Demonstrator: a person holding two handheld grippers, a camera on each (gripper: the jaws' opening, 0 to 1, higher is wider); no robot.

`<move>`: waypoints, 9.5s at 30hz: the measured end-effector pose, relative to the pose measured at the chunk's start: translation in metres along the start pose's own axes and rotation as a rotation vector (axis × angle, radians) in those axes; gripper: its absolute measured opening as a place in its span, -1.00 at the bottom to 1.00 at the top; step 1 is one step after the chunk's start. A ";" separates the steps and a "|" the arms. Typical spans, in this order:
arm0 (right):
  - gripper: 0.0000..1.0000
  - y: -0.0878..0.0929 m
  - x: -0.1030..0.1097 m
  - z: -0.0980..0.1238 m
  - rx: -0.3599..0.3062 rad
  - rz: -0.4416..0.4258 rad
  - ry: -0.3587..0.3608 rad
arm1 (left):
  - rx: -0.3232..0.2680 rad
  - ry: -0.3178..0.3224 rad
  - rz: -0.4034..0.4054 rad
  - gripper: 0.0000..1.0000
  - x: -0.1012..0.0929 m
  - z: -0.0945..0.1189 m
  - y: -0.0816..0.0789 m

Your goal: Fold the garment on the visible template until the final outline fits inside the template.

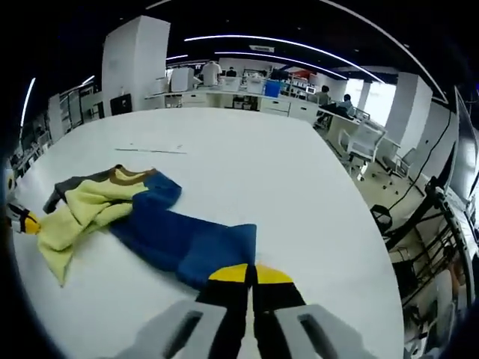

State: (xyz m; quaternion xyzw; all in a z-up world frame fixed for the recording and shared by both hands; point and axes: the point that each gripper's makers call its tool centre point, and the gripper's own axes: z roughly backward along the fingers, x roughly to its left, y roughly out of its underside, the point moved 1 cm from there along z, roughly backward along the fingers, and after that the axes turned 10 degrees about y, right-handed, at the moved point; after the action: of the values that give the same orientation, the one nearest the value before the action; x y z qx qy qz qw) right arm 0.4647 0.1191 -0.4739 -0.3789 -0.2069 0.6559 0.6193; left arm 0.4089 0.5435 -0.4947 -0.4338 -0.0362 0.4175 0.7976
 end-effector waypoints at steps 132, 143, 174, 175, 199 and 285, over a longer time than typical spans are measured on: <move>0.17 0.010 0.209 0.079 -0.178 0.237 -0.664 | 0.053 0.035 -0.270 -0.29 -0.096 -0.052 0.027; -0.02 0.024 0.251 0.070 -0.189 0.342 -0.704 | 0.059 -0.004 -0.302 -0.40 -0.090 -0.055 0.031; -1.00 0.034 0.270 0.055 -0.224 0.505 -0.703 | 0.043 -0.033 -0.286 -0.91 -0.079 -0.047 0.025; -1.00 0.034 0.269 0.056 -0.219 0.503 -0.710 | 0.041 -0.031 -0.288 -0.91 -0.079 -0.045 0.024; -1.00 -0.029 0.221 0.090 -0.347 0.387 -0.849 | -0.092 -0.076 -0.275 -0.90 -0.035 -0.001 -0.045; -0.60 0.021 0.243 0.055 0.104 -0.065 -0.611 | -0.046 -0.180 0.063 -0.62 -0.022 0.015 0.036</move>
State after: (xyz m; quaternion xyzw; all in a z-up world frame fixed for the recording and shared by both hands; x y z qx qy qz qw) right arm 0.4225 0.3619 -0.5135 -0.1252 -0.3616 0.7288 0.5678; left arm 0.3655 0.5484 -0.5046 -0.4138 -0.1037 0.4785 0.7675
